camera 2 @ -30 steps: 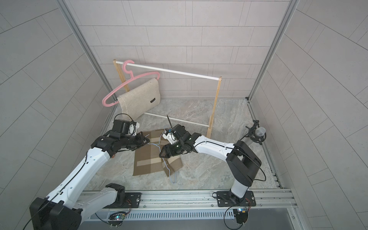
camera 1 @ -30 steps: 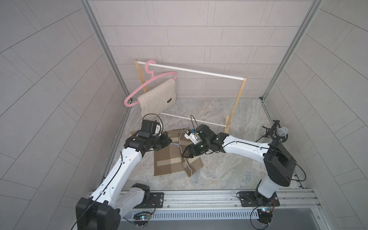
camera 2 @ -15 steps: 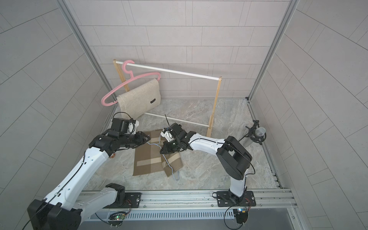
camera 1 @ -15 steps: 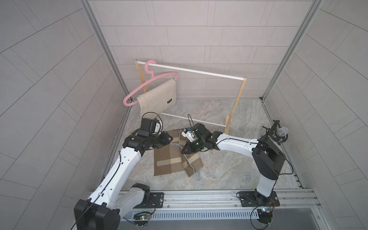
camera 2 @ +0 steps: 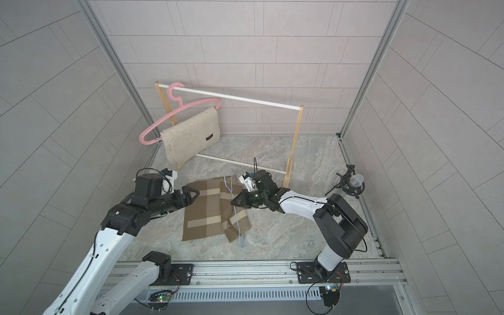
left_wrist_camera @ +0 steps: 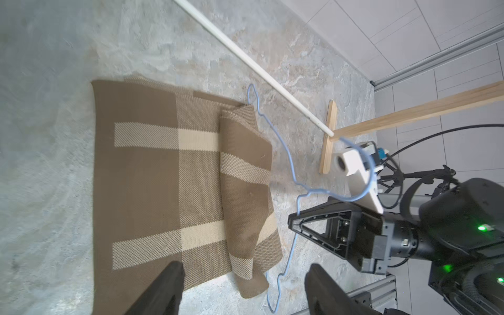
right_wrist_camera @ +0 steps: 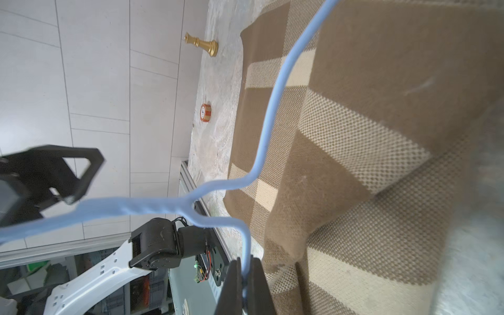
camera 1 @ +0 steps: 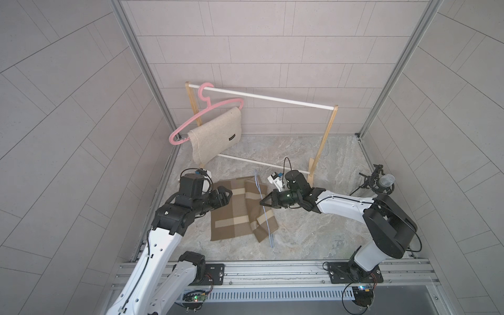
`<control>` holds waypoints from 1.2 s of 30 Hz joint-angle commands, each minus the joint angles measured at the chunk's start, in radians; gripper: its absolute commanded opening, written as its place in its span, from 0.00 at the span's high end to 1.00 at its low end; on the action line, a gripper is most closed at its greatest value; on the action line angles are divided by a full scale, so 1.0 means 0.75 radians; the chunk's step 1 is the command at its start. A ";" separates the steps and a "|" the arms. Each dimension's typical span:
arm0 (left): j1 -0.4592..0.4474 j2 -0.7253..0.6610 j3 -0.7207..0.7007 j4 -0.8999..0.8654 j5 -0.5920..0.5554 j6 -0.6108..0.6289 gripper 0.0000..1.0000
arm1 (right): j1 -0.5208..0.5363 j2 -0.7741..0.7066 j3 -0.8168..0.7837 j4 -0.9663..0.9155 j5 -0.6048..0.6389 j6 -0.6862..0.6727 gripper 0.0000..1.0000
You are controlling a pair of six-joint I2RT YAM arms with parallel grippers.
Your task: Hang the scarf on the hanger
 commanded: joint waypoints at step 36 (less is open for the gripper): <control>-0.610 0.872 -0.015 0.323 -0.498 -0.131 0.17 | -0.046 -0.051 -0.072 -0.100 0.058 0.012 1.00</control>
